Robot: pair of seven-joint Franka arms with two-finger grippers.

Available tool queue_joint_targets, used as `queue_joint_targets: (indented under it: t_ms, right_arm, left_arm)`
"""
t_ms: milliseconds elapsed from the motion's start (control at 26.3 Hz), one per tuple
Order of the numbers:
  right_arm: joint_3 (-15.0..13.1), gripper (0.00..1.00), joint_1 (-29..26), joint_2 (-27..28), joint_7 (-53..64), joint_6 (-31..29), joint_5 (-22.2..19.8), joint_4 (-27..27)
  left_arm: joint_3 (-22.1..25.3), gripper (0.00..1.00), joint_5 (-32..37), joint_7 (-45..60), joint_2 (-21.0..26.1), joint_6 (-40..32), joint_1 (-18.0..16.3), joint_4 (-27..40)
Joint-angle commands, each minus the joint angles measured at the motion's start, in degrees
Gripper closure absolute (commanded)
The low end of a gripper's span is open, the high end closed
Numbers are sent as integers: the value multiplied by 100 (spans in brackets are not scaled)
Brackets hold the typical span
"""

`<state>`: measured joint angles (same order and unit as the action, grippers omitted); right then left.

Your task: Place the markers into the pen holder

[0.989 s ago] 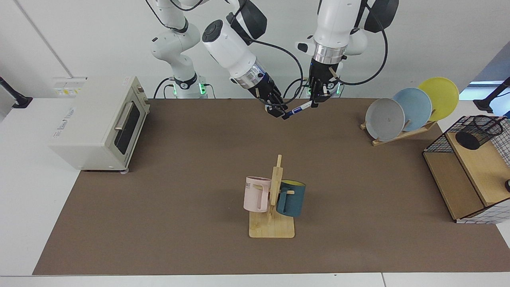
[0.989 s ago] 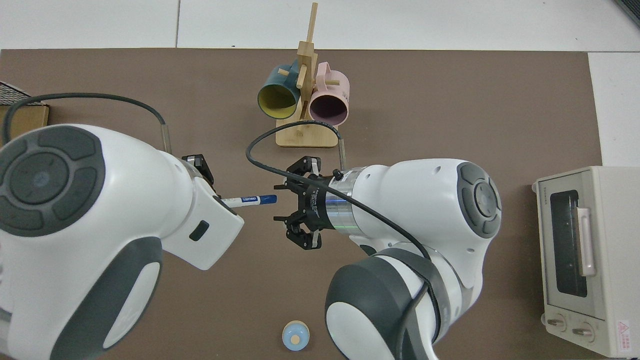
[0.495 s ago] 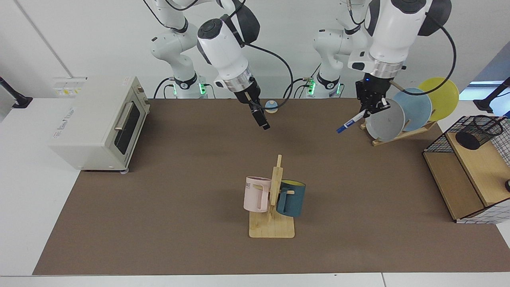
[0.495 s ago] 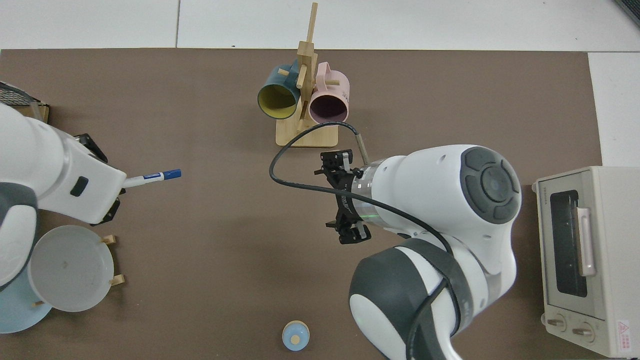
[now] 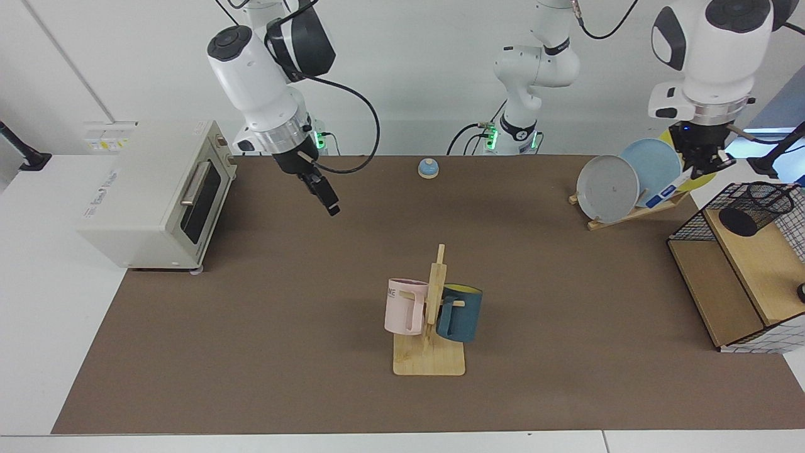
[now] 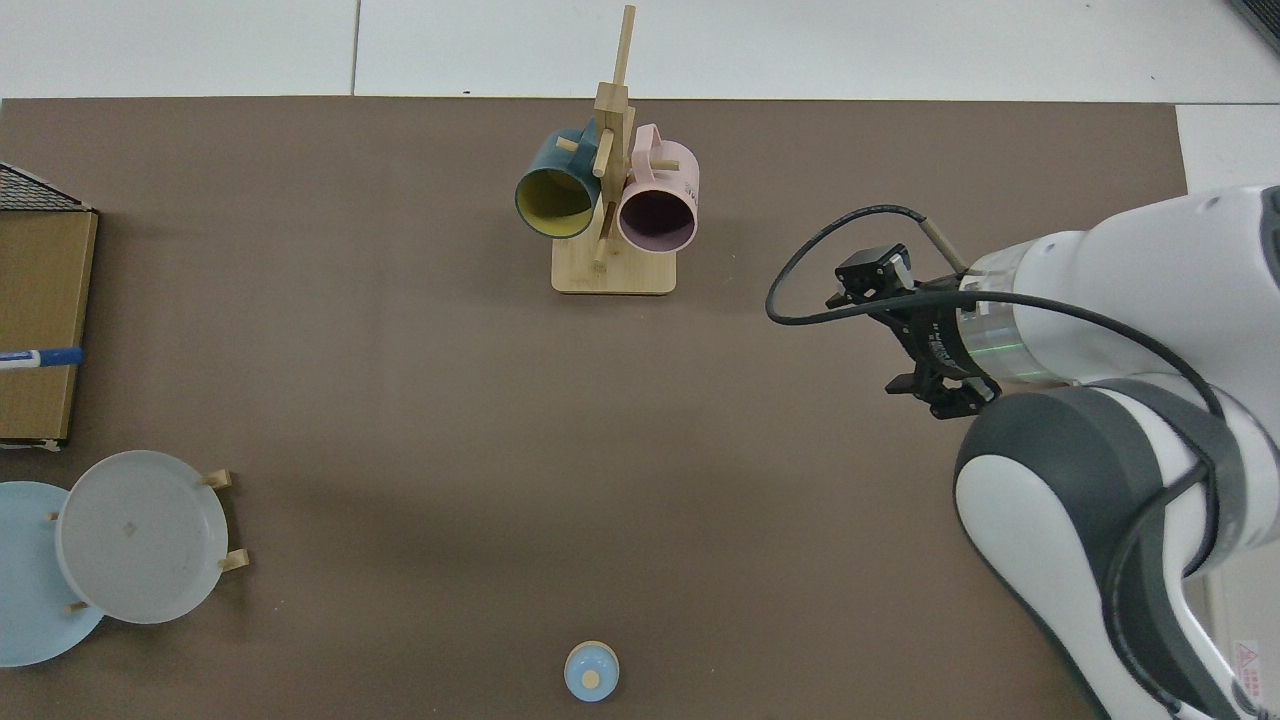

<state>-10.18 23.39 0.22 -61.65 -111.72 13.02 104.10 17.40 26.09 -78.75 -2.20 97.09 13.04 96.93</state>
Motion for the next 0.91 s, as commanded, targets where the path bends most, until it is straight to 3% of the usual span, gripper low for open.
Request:
queue_joint_targets:
  t_ms: [0, 190, 647, 875]
  right_arm:
    - [87, 0, -352, -162, 1205, 229, -379, 128]
    - [87, 0, -616, -347, 2146, 537, -589, 128]
    - [87, 0, -1345, -865, 4378, 1697, -1196, 128]
    - [87, 0, -1812, -857, 6179, 1715, -1188, 32]
  left_arm:
    - [299, 100, 1079, -509, 343, 90, 23, -359]
    - [536, 100, 1846, -606, 571, 327, -91, -683]
    - [1099, 100, 2251, -791, 993, 1005, -126, -948]
    - [1134, 100, 2295, -589, 1310, 890, -100, -1009]
